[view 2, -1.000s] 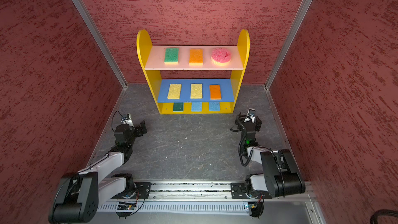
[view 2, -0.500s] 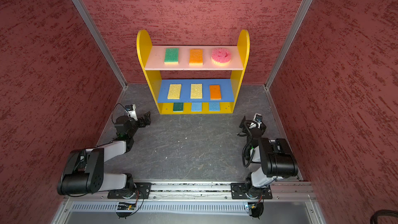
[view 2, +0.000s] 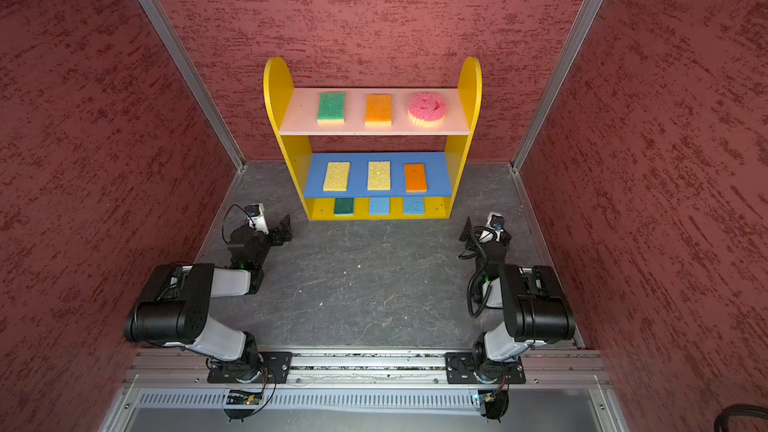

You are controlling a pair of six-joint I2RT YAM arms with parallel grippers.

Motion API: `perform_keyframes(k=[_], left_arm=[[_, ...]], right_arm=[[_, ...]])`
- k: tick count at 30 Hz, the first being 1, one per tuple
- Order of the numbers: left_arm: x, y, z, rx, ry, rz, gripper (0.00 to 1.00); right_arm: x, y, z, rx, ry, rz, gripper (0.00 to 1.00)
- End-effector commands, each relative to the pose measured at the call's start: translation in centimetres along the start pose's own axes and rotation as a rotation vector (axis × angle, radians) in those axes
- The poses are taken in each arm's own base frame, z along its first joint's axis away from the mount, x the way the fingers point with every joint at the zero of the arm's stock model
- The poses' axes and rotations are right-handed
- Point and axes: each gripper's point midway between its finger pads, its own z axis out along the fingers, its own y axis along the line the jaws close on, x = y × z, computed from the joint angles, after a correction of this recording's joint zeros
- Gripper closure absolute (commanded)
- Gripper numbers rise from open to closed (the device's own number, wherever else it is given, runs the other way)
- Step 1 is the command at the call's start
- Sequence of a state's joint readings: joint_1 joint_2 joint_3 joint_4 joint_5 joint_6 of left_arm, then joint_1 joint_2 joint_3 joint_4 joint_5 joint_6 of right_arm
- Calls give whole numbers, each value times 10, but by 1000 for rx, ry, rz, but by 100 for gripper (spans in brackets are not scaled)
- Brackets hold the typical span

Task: Place and organize the cleaning sponges onto the shelf

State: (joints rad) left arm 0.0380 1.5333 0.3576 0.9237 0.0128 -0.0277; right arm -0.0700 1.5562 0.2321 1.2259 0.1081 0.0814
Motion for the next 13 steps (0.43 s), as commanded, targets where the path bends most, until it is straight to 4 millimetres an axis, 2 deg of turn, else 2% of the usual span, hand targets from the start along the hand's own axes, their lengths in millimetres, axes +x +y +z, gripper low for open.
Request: perform_keyframes(k=[1, 3, 13], left_arm=[[-2, 2, 2, -26, -2, 15, 1], [-2, 3, 2, -27, -2, 14, 1], [-1, 0, 3, -23, 6, 25, 1]], right_arm=[[-7, 6, 0, -34, -24, -18, 1], [-3, 12, 11, -51, 28, -40, 1], [-4, 15, 8, -76, 17, -40, 1]])
